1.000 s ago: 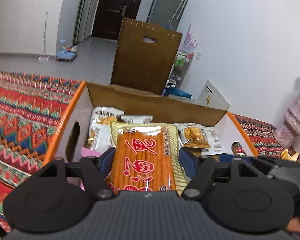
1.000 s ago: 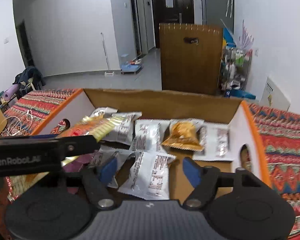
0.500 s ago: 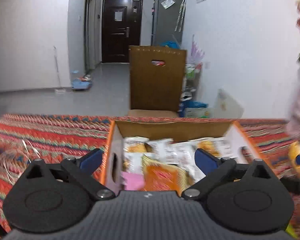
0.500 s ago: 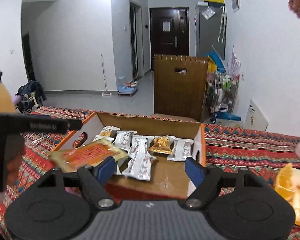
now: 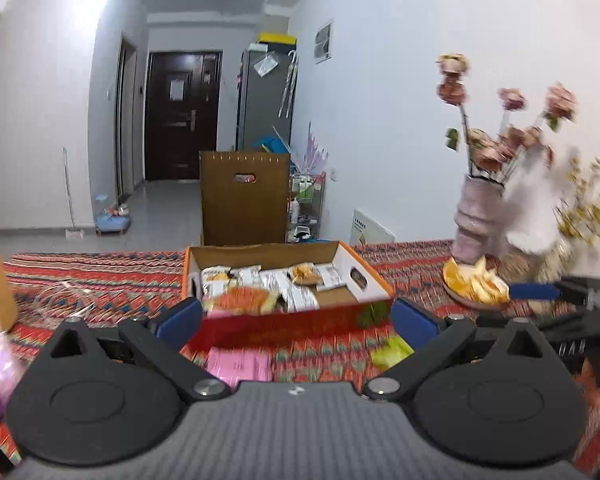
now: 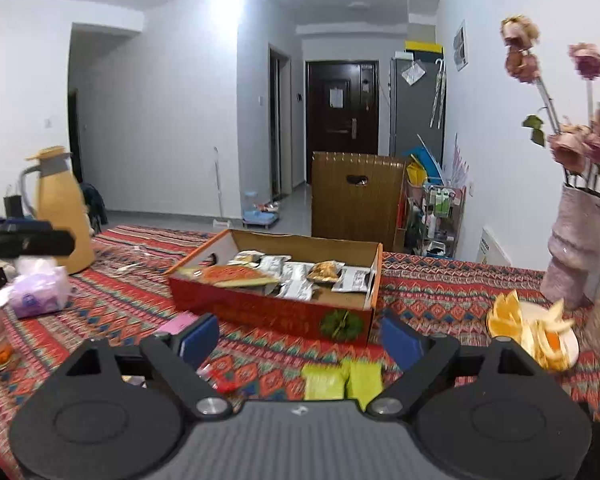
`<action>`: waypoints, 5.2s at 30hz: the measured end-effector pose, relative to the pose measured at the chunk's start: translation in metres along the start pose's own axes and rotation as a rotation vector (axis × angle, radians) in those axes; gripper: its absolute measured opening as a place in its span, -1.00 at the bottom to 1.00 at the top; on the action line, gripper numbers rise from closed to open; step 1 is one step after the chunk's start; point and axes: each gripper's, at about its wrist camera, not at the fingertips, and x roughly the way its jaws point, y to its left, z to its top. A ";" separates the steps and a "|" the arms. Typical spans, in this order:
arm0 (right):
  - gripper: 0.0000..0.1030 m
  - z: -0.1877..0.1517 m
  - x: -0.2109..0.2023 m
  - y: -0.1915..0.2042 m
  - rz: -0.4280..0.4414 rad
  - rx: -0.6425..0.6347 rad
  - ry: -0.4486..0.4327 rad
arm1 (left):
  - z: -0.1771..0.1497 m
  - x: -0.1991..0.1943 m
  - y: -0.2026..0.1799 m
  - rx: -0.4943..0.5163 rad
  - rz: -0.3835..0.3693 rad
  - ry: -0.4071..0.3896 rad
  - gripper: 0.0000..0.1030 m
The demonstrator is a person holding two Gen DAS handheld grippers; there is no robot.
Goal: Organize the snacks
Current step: 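Withdraw both tools from the box back toward the snack pile, then grasp a cracker packet with the left tool while the right tool grasps a white packet, then carry both packets into the box and open both tools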
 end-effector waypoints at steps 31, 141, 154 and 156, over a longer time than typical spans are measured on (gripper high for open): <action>0.95 -0.194 -0.093 0.086 -0.006 0.013 0.136 | -0.193 -0.102 0.015 -0.117 0.097 0.170 1.00; -0.22 0.043 0.241 -0.006 0.100 0.063 0.145 | 0.007 0.274 0.087 -0.212 -0.114 0.285 -0.17; -0.16 0.022 0.353 0.000 0.090 0.113 0.321 | -0.014 0.337 0.098 -0.175 -0.098 0.334 -0.12; 0.14 0.022 0.351 -0.004 0.100 0.132 0.307 | -0.013 0.331 0.102 -0.197 -0.109 0.340 0.14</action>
